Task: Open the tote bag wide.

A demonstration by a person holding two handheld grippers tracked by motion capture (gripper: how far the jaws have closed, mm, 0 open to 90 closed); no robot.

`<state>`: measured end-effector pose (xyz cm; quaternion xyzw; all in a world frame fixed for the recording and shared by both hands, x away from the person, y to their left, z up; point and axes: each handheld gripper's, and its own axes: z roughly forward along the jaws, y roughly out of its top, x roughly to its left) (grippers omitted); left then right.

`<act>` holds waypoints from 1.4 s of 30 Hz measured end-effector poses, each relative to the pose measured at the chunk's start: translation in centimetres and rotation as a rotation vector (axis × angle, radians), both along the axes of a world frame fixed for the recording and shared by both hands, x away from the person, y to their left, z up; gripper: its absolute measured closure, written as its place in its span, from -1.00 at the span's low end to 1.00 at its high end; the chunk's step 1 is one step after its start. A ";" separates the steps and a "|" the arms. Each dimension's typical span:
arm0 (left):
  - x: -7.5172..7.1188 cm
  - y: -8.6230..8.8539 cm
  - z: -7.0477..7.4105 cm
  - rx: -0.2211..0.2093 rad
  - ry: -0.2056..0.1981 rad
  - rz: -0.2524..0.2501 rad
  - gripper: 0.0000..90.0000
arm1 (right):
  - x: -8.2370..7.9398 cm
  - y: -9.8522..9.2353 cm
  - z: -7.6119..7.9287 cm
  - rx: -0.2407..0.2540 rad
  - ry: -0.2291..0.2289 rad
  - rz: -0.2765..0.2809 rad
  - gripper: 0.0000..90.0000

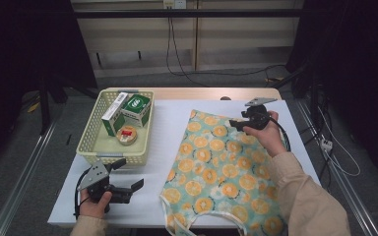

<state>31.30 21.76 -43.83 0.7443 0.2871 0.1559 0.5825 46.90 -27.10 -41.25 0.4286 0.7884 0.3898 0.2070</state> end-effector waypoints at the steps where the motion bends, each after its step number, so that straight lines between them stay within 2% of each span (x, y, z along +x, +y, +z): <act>1: 0.0 0.0 0.0 -0.003 -0.002 0.001 -0.95 | -0.6 0.4 0.1 0.002 0.001 0.025 -0.28; 3: 0.0 0.0 0.1 0.001 -0.004 0.001 -0.95 | -2.1 1.2 0.3 -0.010 -0.001 0.065 -0.40; 9: -0.2 -0.2 0.1 0.004 -0.007 0.003 -0.95 | -6.5 3.6 0.3 -0.020 0.017 0.198 -0.52; 15: -0.2 -0.2 0.1 0.006 -0.010 0.009 -0.95 | -10.4 5.3 -0.4 -0.004 0.024 0.278 -0.61; 18: -0.2 -0.2 0.2 0.009 -0.011 0.010 -0.95 | -11.7 5.9 -0.9 -0.004 0.029 0.302 -0.64; 23: -0.3 -0.2 0.2 0.012 -0.012 0.004 -0.95 | -13.0 6.7 -1.6 -0.029 0.036 0.334 -0.68; 33: -0.4 -0.2 0.2 0.014 -0.014 0.006 -0.95 | -15.2 8.8 -2.5 -0.020 0.041 0.412 -0.70; 37: -0.3 -0.3 0.2 0.019 -0.017 0.004 -0.95 | -15.7 9.7 -2.9 -0.027 0.043 0.436 -0.69; 42: -0.4 -0.3 0.3 0.021 -0.016 0.003 -0.95 | -15.6 10.6 -3.6 -0.063 0.058 0.451 -0.69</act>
